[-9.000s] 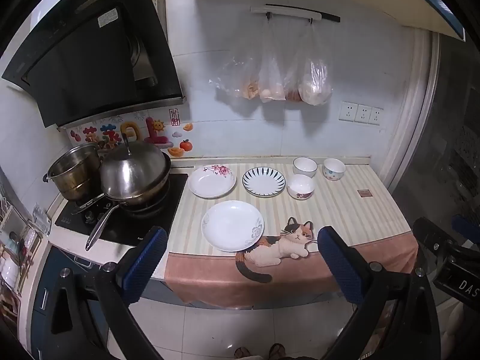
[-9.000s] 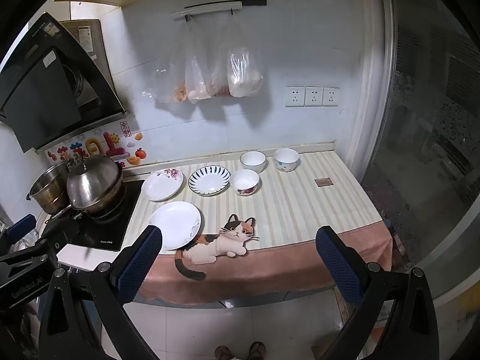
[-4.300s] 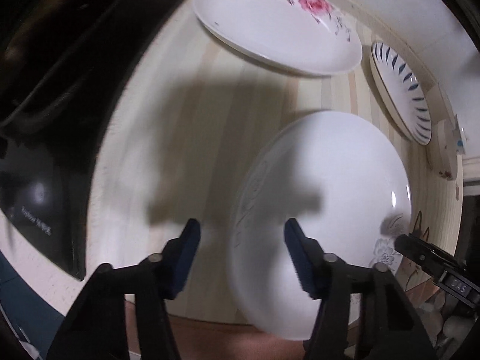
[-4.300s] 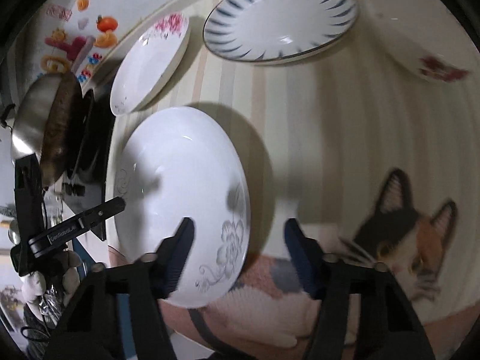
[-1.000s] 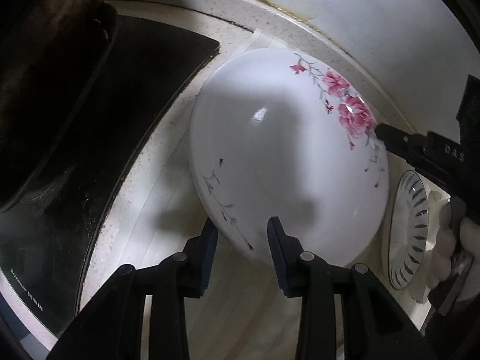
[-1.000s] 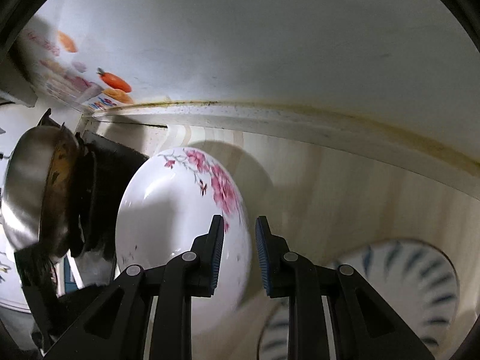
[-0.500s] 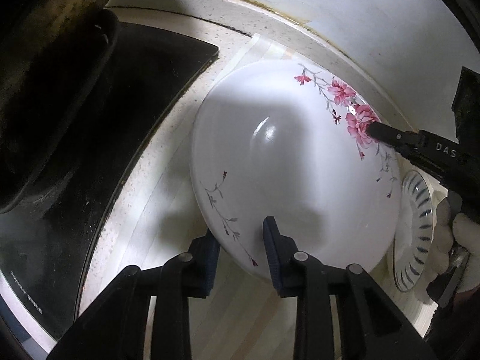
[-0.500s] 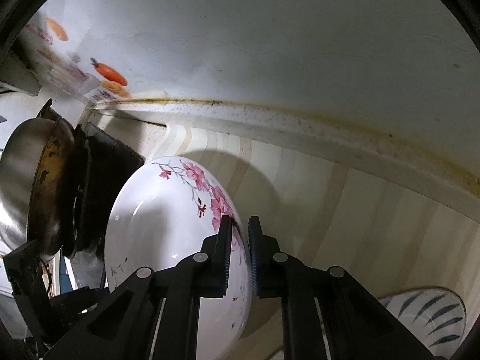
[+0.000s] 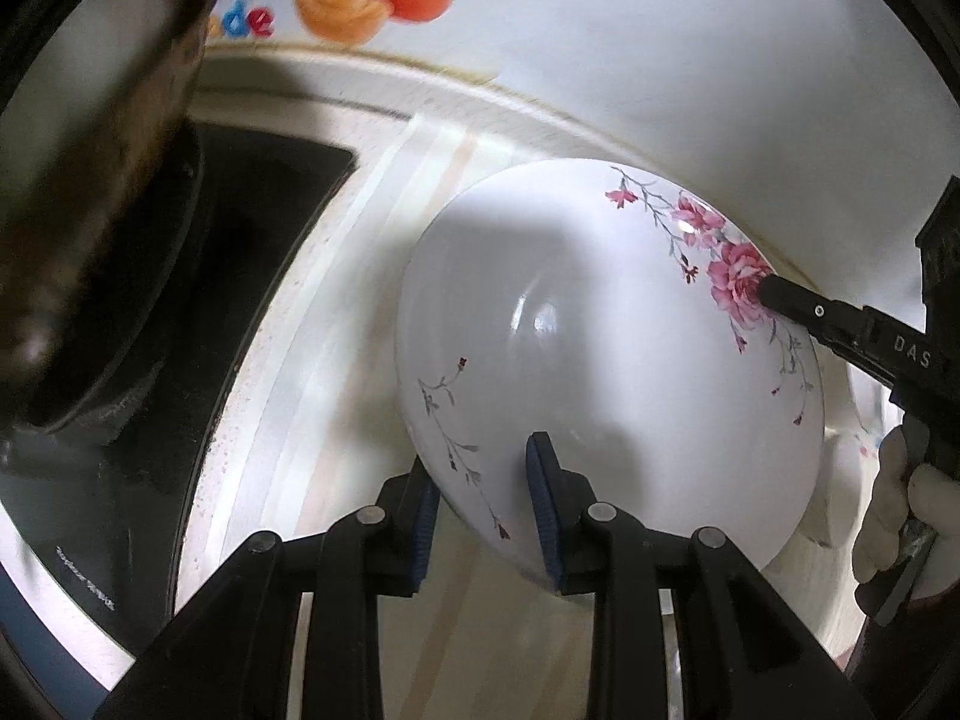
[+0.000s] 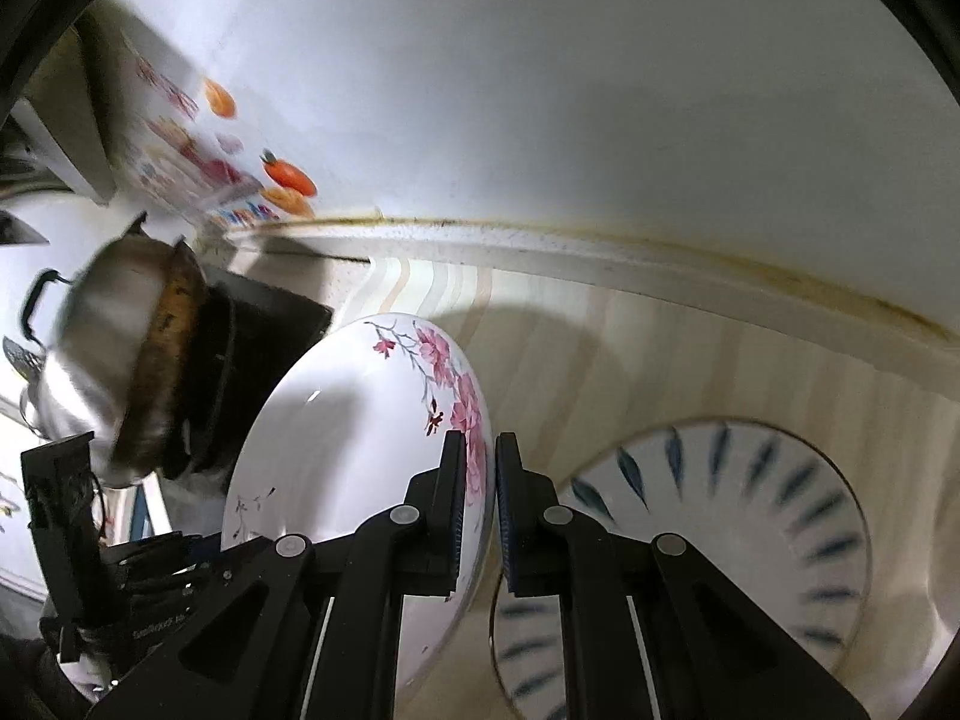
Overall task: Organize plates and bowls
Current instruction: 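Grasp the pink-flower plate rim with both grippers and lift it, then carry the pink-flower plate and lower it onto the white swirl plate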
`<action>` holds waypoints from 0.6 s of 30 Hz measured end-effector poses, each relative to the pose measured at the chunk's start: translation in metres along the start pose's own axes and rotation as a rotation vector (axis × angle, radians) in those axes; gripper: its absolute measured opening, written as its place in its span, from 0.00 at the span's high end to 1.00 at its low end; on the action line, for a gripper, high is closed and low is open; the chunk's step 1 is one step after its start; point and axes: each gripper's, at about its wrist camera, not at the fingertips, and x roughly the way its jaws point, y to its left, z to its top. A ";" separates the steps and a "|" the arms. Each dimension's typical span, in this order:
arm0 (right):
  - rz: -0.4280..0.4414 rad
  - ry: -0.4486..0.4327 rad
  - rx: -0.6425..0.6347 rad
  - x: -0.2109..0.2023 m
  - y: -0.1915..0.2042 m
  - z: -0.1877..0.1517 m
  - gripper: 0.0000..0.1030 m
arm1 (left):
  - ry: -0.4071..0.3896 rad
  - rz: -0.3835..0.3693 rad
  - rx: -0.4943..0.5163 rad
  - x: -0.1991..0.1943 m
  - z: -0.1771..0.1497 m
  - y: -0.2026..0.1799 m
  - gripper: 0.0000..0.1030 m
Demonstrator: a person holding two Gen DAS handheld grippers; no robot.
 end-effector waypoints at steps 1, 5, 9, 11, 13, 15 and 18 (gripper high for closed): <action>0.002 -0.012 0.008 -0.009 -0.001 -0.004 0.89 | -0.005 -0.004 0.017 -0.006 -0.002 -0.005 0.75; 0.001 -0.069 0.039 -0.059 -0.004 -0.028 0.89 | -0.007 -0.037 0.069 -0.022 -0.008 -0.027 0.75; -0.006 -0.117 0.076 -0.105 -0.009 -0.058 0.89 | -0.013 -0.056 0.136 -0.039 -0.023 -0.049 0.75; -0.011 -0.135 0.095 -0.125 -0.011 -0.074 0.89 | -0.017 -0.062 0.166 -0.045 -0.031 -0.058 0.75; -0.020 -0.152 0.113 -0.144 -0.012 -0.095 0.89 | -0.013 -0.076 0.196 -0.051 -0.042 -0.068 0.75; -0.025 -0.168 0.133 -0.159 -0.014 -0.112 0.89 | -0.008 -0.085 0.224 -0.054 -0.051 -0.075 0.75; -0.040 -0.192 0.165 -0.183 -0.018 -0.142 0.89 | 0.007 -0.098 0.266 -0.059 -0.071 -0.086 0.75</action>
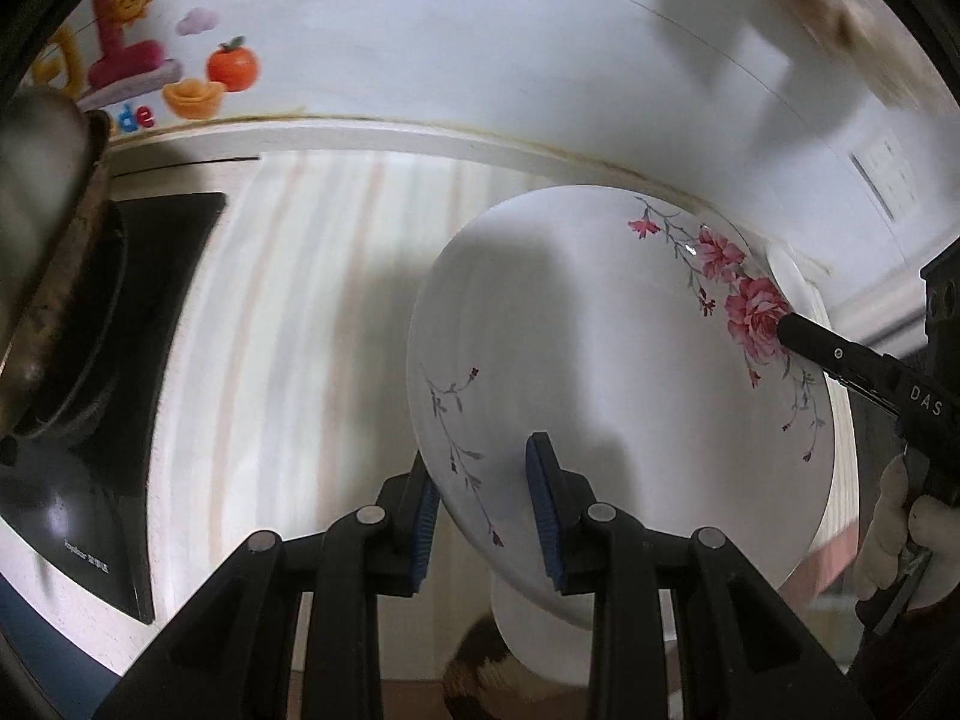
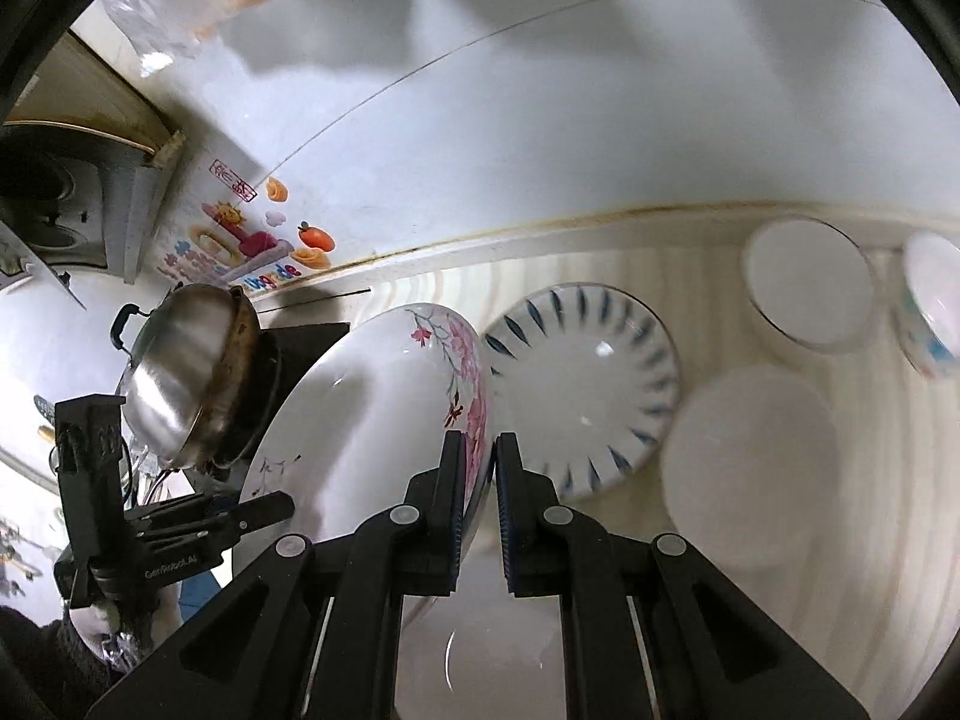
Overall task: Organize plates and bowls
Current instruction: 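Carry the pink-flower plate and lower it onto the white swirl plate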
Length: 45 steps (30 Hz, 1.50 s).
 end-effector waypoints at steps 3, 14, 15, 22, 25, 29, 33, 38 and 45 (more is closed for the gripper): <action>-0.006 -0.013 0.036 -0.020 -0.012 -0.024 0.89 | 0.030 -0.009 0.034 0.004 -0.018 -0.011 0.75; -0.031 0.045 0.153 -0.028 -0.056 -0.113 0.89 | 0.176 0.008 0.122 0.037 -0.069 -0.024 0.75; -0.031 0.054 0.165 -0.025 -0.059 -0.122 0.89 | 0.187 0.010 0.130 0.041 -0.071 -0.023 0.75; -0.031 0.114 0.218 -0.003 -0.072 -0.153 0.89 | 0.231 0.046 0.147 0.053 -0.082 -0.019 0.75; -0.033 0.141 0.230 0.005 -0.075 -0.163 0.89 | 0.243 0.053 0.150 0.056 -0.085 -0.017 0.75; -0.036 0.164 0.247 0.013 -0.080 -0.172 0.89 | 0.262 0.065 0.165 0.063 -0.087 -0.018 0.75; -0.048 0.177 0.265 0.018 -0.083 -0.178 0.89 | 0.292 0.074 0.187 0.074 -0.091 -0.020 0.75; -0.079 0.195 0.280 0.022 -0.086 -0.179 0.89 | 0.317 0.074 0.201 0.086 -0.095 -0.024 0.75; -0.112 0.204 0.284 0.015 -0.088 -0.178 0.88 | 0.330 0.061 0.213 0.095 -0.097 -0.023 0.75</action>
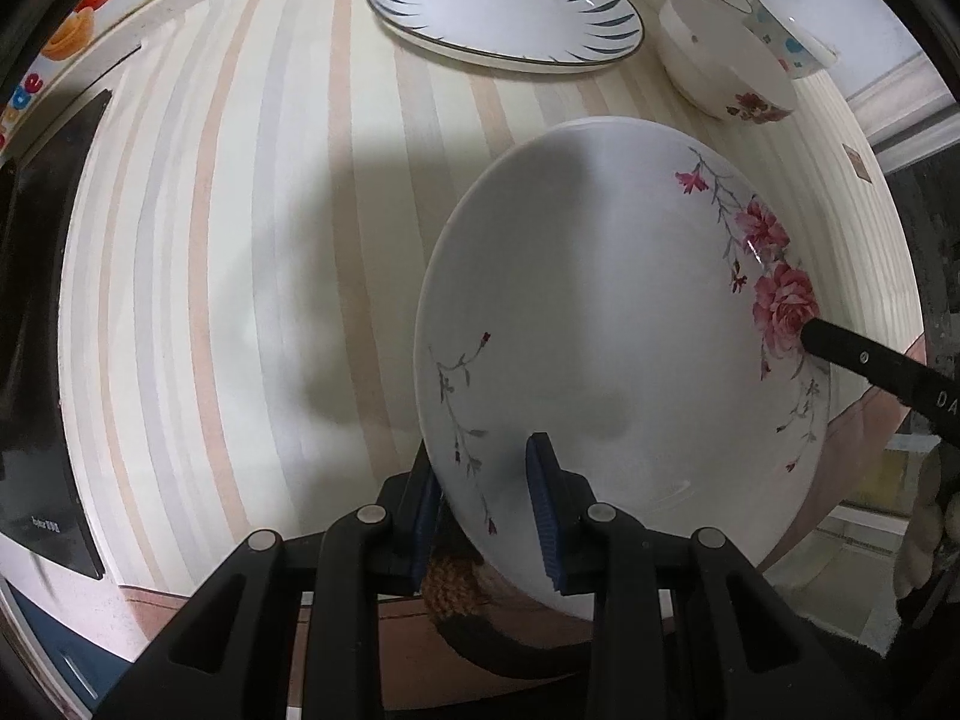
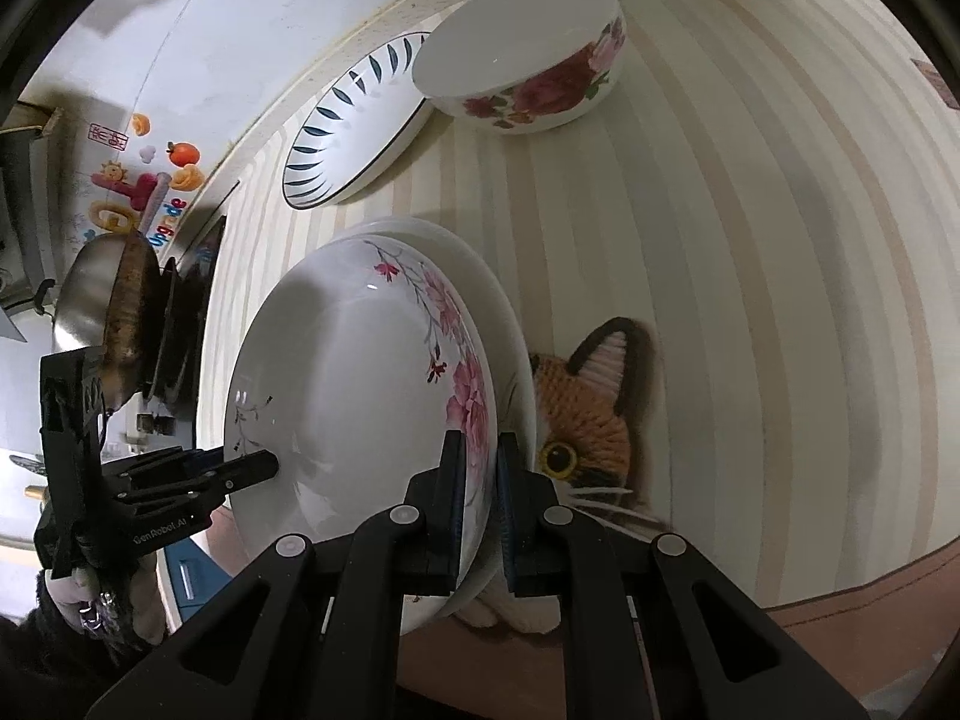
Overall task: Organize plates and bowls
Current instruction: 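Carry the pink-flower plate and lower it onto the white swirl plate, then release, move both grippers to the blue-striped plate and grasp its rim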
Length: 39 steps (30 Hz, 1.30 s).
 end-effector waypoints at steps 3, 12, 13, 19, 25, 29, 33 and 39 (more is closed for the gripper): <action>-0.016 -0.006 0.001 -0.005 0.002 0.003 0.86 | -0.002 0.003 0.004 0.002 0.002 0.001 0.75; -0.062 0.006 0.011 -0.013 0.008 0.004 0.86 | -0.023 0.010 0.000 -0.001 0.002 -0.001 0.75; -0.074 0.006 0.010 -0.013 0.008 0.003 0.86 | -0.025 0.011 0.000 -0.003 0.002 -0.002 0.75; -0.088 0.004 0.006 -0.023 0.014 0.003 0.86 | -0.048 0.029 0.006 -0.013 0.000 -0.005 0.75; -0.095 -0.001 -0.041 -0.041 0.032 0.014 0.86 | -0.107 0.042 -0.025 -0.047 0.006 0.000 0.75; -0.069 -0.018 -0.086 -0.061 0.055 0.028 0.69 | -0.193 0.044 -0.049 -0.083 0.018 0.004 0.75; -0.049 -0.038 -0.141 -0.077 0.082 0.057 0.56 | -0.268 0.037 -0.083 -0.113 0.042 0.012 0.72; -0.053 -0.090 -0.191 -0.085 0.118 0.124 0.52 | -0.293 0.016 -0.176 -0.113 0.102 0.047 0.69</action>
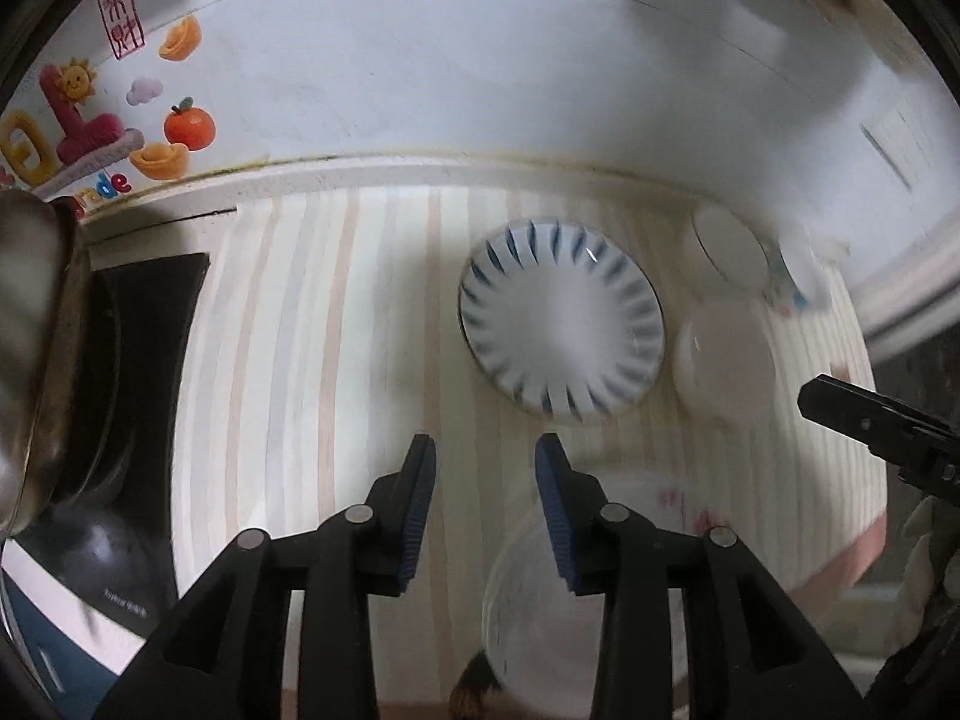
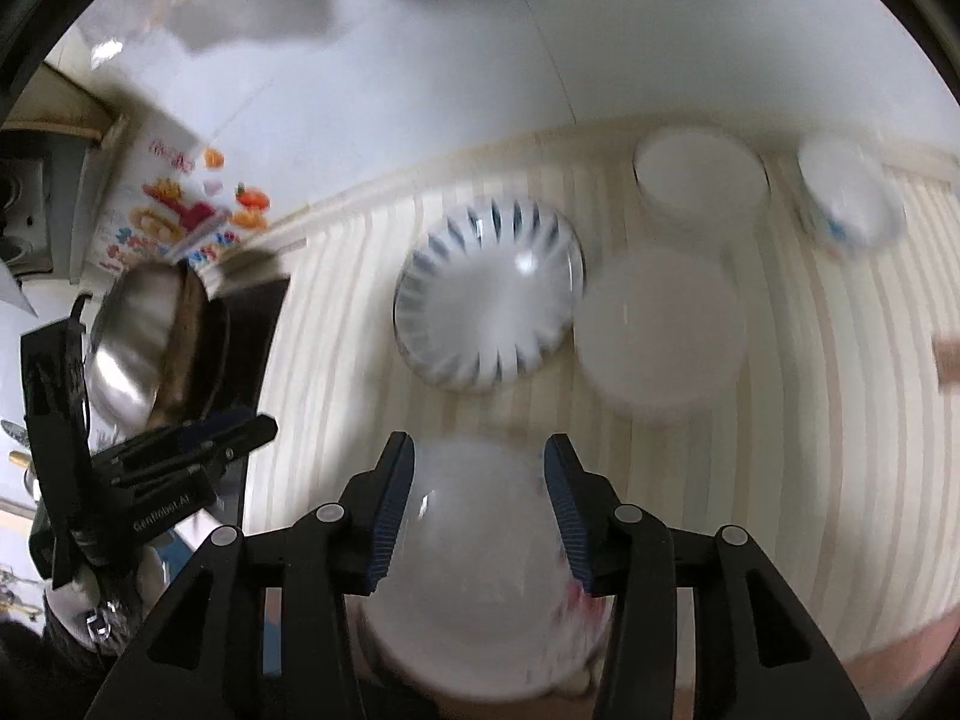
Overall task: Organize plates and bowls
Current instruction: 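Release, move both grippers to the blue-striped plate and grasp its rim, then lift the blue-striped plate and carry it over the plate stack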
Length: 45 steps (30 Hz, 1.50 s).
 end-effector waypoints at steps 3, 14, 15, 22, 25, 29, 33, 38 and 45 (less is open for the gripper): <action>-0.056 0.004 -0.027 0.020 0.001 0.047 0.52 | 0.047 -0.025 -0.060 0.031 0.027 0.015 0.69; -0.144 0.199 -0.023 0.140 -0.030 0.135 0.59 | 0.251 -0.090 -0.142 0.148 0.070 0.033 0.69; -0.148 0.211 -0.025 0.147 -0.032 0.139 0.60 | 0.263 -0.088 -0.131 0.155 0.072 0.031 0.69; -0.196 0.305 -0.062 0.184 -0.043 0.144 0.84 | 0.303 -0.117 -0.075 0.174 0.069 0.016 0.81; -0.189 0.330 -0.061 0.198 -0.050 0.141 0.88 | 0.293 -0.095 -0.068 0.173 0.070 0.012 0.81; -0.170 0.320 -0.059 0.195 -0.054 0.139 0.89 | 0.278 -0.076 -0.053 0.169 0.073 0.008 0.81; -0.165 0.307 -0.074 0.188 -0.056 0.133 0.89 | 0.243 -0.057 -0.038 0.151 0.074 0.003 0.81; -0.138 0.267 -0.064 0.168 -0.052 0.131 0.89 | 0.204 -0.064 -0.029 0.123 0.079 -0.001 0.81; -0.101 0.204 -0.076 0.114 -0.044 0.120 0.89 | 0.148 -0.074 -0.018 0.072 0.070 -0.009 0.81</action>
